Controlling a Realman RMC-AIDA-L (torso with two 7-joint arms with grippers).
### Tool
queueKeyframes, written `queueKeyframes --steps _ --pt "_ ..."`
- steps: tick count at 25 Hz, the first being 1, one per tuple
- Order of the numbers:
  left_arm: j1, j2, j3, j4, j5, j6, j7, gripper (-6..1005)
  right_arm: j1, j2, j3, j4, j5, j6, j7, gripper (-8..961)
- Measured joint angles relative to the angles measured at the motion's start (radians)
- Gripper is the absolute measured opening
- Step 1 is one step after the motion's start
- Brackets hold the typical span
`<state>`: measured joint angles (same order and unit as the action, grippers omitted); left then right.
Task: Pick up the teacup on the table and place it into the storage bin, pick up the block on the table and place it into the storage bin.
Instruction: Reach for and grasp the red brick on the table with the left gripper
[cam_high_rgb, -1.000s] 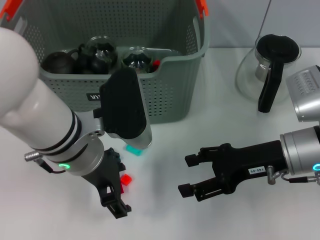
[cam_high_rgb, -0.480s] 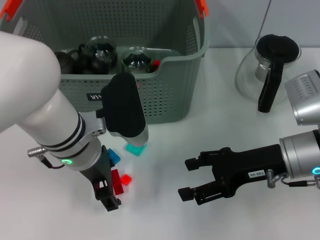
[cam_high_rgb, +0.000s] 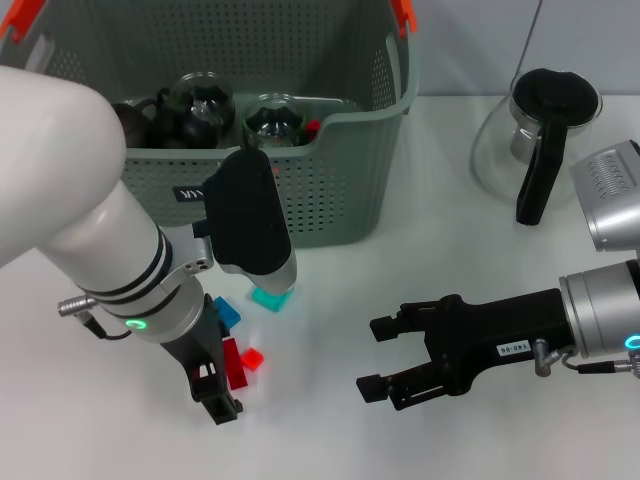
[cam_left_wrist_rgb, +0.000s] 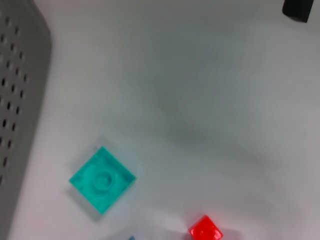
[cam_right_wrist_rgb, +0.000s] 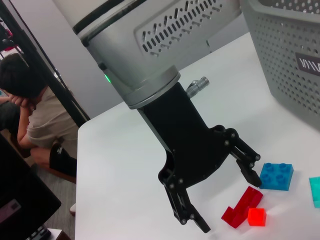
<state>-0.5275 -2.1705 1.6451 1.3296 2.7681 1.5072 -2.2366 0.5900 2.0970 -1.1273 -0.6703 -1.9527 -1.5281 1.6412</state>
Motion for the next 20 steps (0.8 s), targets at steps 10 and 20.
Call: queueKeyframes --steps 10,20 --pt "-0.007 0.001 -0.001 -0.019 -0.001 -0.012 0.0 949 0.001 0.0 0.0 0.0 0.0 0.0 -0.001 945" --pt "-0.011 -0.001 -0.002 -0.024 -0.002 0.002 -0.001 948 -0.001 0.0 -0.002 0.0 0.0 0.0 -0.001 945"
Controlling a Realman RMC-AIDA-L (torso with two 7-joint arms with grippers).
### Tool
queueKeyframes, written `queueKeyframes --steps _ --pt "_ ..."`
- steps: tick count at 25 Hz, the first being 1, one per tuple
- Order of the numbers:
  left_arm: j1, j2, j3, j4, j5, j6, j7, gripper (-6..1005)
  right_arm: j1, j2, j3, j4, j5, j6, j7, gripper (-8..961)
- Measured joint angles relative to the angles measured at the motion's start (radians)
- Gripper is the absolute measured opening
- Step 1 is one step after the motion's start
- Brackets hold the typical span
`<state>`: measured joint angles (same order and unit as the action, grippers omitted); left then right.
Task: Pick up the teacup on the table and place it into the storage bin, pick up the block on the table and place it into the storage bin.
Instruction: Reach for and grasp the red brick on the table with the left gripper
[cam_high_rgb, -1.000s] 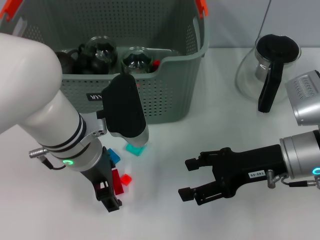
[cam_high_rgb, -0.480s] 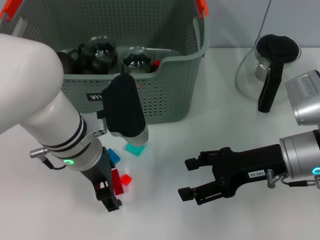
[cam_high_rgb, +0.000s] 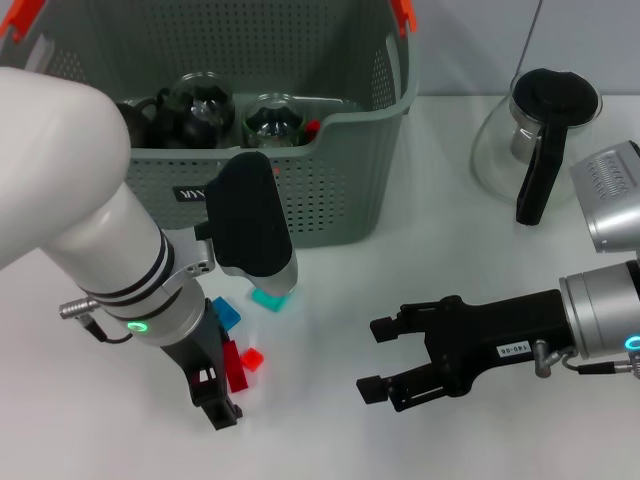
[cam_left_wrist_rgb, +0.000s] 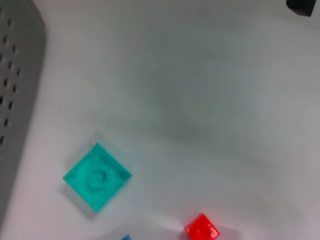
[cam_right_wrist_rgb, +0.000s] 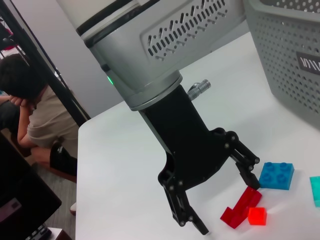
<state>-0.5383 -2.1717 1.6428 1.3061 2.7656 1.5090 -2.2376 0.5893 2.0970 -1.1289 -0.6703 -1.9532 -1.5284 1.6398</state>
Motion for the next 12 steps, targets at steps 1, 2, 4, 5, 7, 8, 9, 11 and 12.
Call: queueKeyframes --steps 1,2,4,5,7,8,9,11,12 --pt "0.0 -0.001 0.0 0.0 0.0 0.004 0.0 948 0.0 0.0 -0.001 0.0 0.0 0.0 0.0 945" --pt "0.001 -0.001 0.001 0.001 -0.003 0.009 0.0 948 -0.001 0.0 -0.001 0.0 0.0 0.0 0.0 945" --pt "0.001 -0.001 0.0 0.004 -0.013 0.02 -0.001 948 -0.001 0.0 -0.001 0.0 0.0 0.0 0.0 945" --pt "0.001 0.0 -0.003 0.008 -0.021 0.029 -0.001 948 -0.002 0.0 -0.001 0.0 0.0 0.0 -0.001 945" --pt "-0.001 0.001 -0.014 0.014 -0.031 0.044 0.001 948 -0.002 0.0 -0.001 0.0 0.0 0.0 -0.001 945" --pt "-0.001 0.001 -0.018 0.017 -0.036 0.048 0.002 948 -0.003 0.0 -0.001 0.0 0.0 0.0 -0.002 945" --pt "-0.002 0.001 -0.02 0.017 -0.038 0.048 0.002 948 -0.003 0.0 -0.002 0.0 0.0 0.0 -0.002 945" --pt "-0.002 0.001 -0.022 0.018 -0.04 0.041 0.002 948 -0.003 0.0 -0.003 0.0 0.0 0.0 -0.004 945" --pt "-0.002 0.001 -0.022 0.018 -0.039 0.038 0.002 948 -0.003 0.0 -0.004 0.0 0.0 0.0 -0.004 945"
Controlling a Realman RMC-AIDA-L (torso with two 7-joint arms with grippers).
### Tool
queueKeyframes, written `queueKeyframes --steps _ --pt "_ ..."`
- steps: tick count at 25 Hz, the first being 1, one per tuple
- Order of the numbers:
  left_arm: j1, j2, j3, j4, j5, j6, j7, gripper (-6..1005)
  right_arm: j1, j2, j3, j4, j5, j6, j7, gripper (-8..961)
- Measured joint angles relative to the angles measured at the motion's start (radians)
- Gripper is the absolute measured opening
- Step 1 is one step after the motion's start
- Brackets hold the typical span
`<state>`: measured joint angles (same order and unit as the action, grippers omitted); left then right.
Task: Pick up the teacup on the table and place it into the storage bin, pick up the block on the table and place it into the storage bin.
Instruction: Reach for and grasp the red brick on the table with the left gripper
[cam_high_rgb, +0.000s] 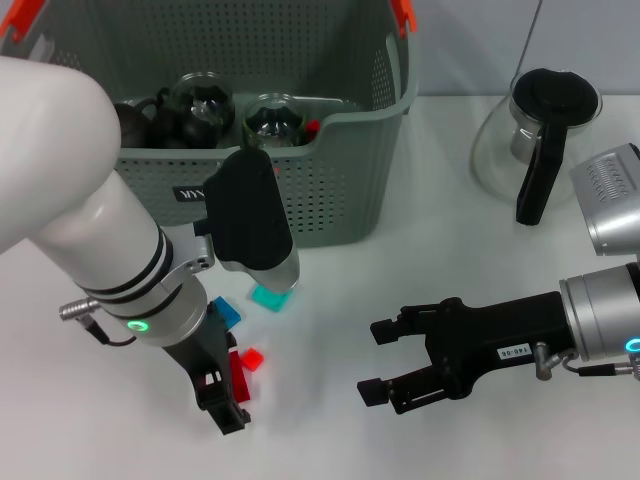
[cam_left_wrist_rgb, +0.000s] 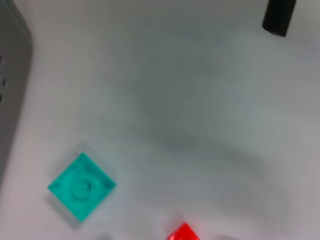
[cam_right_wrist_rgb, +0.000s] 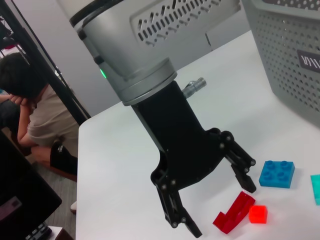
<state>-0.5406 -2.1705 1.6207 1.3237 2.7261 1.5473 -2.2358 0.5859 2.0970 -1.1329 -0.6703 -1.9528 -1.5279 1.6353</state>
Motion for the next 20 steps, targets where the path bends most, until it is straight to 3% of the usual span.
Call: queueKeyframes --steps 20 --pt "-0.01 -0.002 0.009 -0.037 0.001 -0.038 0.003 947 0.0 0.0 0.0 0.0 -0.004 0.0 0.0 944"
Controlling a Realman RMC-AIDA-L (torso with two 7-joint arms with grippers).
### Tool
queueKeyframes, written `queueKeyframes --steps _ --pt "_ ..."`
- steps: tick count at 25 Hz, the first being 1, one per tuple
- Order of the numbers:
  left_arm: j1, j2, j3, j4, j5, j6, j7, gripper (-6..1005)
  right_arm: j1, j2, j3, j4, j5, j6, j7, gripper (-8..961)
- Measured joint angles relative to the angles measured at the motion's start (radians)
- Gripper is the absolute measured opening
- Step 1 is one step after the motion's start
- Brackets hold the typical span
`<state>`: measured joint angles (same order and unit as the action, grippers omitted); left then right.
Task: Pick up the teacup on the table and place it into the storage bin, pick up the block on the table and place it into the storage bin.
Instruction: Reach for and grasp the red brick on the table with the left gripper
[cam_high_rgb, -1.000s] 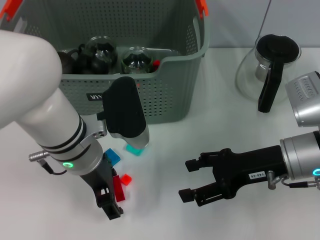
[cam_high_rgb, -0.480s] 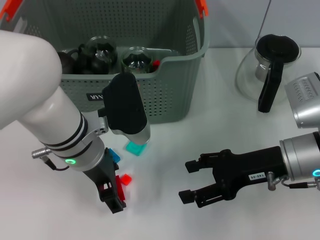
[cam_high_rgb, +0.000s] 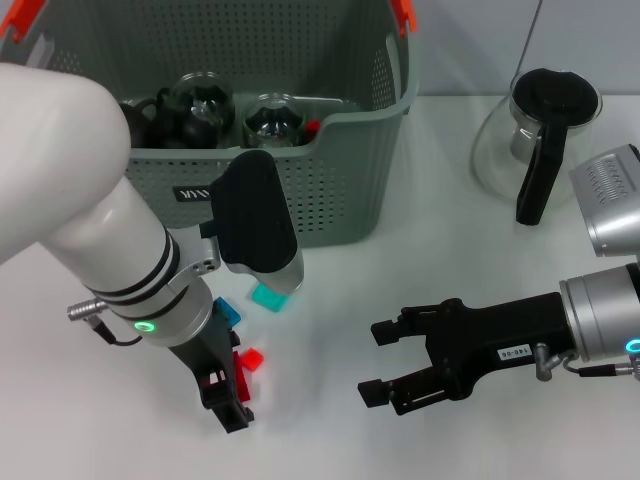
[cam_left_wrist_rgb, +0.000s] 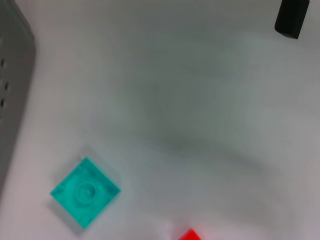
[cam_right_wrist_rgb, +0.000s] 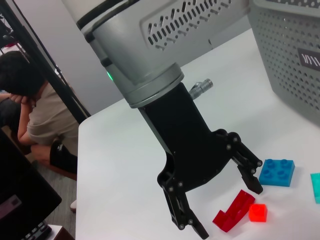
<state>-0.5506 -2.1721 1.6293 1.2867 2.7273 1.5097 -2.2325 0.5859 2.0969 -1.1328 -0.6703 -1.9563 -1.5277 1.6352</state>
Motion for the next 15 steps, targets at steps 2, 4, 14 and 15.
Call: queueKeyframes --steps 2,4,14,15 --pt "-0.001 0.0 0.001 -0.004 0.0 -0.002 0.001 947 0.0 0.0 0.001 0.0 -0.001 0.0 0.0 944" --pt "-0.002 -0.001 0.001 -0.008 0.0 -0.007 0.001 947 0.0 0.0 0.001 0.0 -0.001 0.0 0.0 944" --pt "-0.011 0.0 0.001 -0.026 0.001 -0.015 -0.001 946 0.002 0.0 0.002 0.0 -0.003 0.003 0.0 944" --pt "-0.011 0.0 0.001 -0.028 0.001 -0.016 -0.003 946 0.002 0.0 0.002 0.0 -0.003 0.003 0.0 944"
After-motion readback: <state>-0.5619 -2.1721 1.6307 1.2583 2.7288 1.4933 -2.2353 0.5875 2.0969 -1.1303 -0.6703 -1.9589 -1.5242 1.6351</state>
